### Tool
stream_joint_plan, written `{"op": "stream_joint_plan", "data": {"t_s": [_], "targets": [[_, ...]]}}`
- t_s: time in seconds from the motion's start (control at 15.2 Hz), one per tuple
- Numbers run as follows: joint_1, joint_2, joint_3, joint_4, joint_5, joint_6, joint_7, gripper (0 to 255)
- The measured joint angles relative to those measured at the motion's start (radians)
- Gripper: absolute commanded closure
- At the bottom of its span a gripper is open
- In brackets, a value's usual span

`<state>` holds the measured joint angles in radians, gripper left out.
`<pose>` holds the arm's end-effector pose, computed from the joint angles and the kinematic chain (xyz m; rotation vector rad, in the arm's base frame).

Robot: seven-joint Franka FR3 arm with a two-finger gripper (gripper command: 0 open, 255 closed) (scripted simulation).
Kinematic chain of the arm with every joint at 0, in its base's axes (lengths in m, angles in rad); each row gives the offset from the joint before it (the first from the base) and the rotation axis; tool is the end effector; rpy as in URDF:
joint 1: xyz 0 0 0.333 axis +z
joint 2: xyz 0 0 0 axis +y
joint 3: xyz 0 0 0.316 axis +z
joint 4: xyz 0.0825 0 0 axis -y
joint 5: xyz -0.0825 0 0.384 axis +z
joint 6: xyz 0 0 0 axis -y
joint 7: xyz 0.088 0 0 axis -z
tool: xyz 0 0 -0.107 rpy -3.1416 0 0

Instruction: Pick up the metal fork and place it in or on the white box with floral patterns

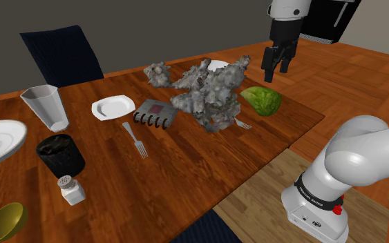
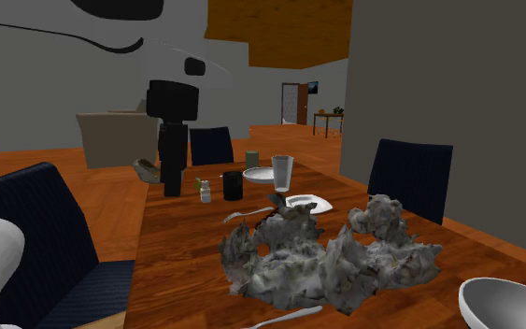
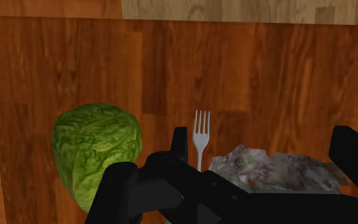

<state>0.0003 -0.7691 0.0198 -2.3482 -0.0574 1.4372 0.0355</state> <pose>0.2962 0.0009 0.5786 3.0593 -0.0391 -0.2148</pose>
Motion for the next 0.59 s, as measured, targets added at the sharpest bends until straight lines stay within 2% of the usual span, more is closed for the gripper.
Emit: {"op": "stream_joint_plan", "data": {"t_s": [0.2, 0.59], "targets": [[0.007, 0.018, 0.020, -0.007, 0.014, 0.029, 0.023, 0], [0.038, 0.131, 0.118, -0.032, 0.073, 0.186, 0.135, 0]]}}
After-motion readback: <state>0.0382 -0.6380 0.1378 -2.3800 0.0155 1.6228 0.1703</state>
